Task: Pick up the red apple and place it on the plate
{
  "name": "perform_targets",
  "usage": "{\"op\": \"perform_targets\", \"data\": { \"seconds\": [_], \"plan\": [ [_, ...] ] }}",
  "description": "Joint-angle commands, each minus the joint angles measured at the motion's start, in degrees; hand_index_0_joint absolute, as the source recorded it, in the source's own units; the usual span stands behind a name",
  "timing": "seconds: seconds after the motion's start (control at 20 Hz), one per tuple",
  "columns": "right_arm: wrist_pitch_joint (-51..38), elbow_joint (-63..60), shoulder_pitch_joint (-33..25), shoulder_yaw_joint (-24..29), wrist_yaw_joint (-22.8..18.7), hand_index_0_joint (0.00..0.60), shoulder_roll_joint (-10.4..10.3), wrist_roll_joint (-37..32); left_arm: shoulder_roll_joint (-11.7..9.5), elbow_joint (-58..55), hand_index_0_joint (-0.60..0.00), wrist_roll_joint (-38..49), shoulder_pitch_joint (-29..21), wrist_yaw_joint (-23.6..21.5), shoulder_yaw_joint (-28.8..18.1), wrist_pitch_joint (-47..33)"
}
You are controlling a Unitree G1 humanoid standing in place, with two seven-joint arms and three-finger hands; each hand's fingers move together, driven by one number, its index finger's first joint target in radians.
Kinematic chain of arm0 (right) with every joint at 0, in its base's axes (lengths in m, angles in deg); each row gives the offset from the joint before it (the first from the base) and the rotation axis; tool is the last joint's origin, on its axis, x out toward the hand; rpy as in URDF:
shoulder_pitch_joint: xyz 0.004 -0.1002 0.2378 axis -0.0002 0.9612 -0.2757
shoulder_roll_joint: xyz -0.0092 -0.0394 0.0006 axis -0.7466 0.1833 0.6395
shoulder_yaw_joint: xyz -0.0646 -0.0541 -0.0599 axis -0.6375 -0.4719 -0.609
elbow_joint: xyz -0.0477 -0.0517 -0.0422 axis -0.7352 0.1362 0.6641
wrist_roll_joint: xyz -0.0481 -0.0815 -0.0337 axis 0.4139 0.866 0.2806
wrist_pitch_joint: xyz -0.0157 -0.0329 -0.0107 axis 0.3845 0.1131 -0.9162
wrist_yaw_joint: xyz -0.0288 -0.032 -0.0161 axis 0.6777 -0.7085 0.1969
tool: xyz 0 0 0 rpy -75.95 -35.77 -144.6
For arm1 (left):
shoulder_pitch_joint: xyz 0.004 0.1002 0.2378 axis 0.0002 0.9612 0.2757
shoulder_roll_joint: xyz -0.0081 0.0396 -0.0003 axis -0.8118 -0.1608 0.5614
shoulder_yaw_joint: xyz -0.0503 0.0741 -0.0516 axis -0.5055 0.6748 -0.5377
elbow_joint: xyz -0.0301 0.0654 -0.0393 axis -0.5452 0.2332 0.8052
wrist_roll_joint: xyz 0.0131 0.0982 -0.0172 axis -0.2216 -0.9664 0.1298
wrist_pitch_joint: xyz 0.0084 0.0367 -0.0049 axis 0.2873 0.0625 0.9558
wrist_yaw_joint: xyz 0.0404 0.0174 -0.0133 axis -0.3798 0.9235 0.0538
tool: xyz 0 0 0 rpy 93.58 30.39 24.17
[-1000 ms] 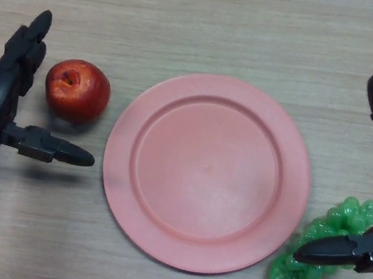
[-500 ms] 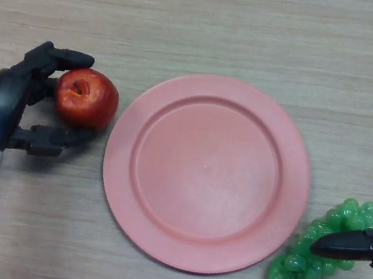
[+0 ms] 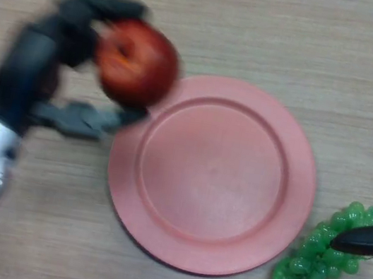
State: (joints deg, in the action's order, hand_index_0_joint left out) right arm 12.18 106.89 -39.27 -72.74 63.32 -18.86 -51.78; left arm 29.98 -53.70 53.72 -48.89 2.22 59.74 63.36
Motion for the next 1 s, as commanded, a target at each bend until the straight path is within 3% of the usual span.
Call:
{"op": "perform_targets", "data": {
  "seconds": [0.05, 0.2, 0.35, 0.45, 0.6, 0.7, 0.85, 1.0],
  "plan": [
    [-6.1, 4.3, -0.2, 4.1, 1.7, 0.0, 2.0, -4.4, 1.5, -0.9, -0.6, -5.3, -2.4, 1.1, 0.1, -8.6],
    [-7.4, 4.5, 1.2, 5.9, 3.8, 0.0, 1.5, -4.6, 3.3, 6.6, -0.6, -12.3, -3.7, 1.7, 2.9, -15.4],
    [-6.8, 3.7, 1.4, 9.4, 6.1, 0.0, 2.1, -6.3, 3.7, 14.2, -0.6, -23.6, -5.5, 0.2, 4.3, -23.6],
    [-8.4, 3.2, 2.2, 10.4, 7.1, 0.0, 1.6, -6.5, 4.7, 16.4, -0.6, -23.6, -6.6, -0.4, 4.5, -23.3],
    [-9.9, 2.9, 3.3, 11.3, 7.6, 0.0, 0.9, -6.9, 5.1, 16.5, -0.6, -14.8, -7.0, -2.3, 5.1, -20.0],
    [-10.0, 2.9, 3.4, 11.5, 7.7, 0.0, 0.9, -6.9, 5.1, 16.4, -0.401, -14.2, -6.9, -2.1, 5.1, -19.4],
    [-11.0, 3.4, 3.8, 11.4, 7.4, 0.0, 0.5, -5.1, 5.1, 13.1, -0.001, -16.4, -5.7, -1.0, 4.1, -18.0],
    [-9.3, 4.8, 3.4, 10.6, 6.6, 0.0, 0.6, -4.6, 4.3, 3.6, 0.0, -15.1, -3.6, 0.0, 2.1, -16.6]
  ]
}}
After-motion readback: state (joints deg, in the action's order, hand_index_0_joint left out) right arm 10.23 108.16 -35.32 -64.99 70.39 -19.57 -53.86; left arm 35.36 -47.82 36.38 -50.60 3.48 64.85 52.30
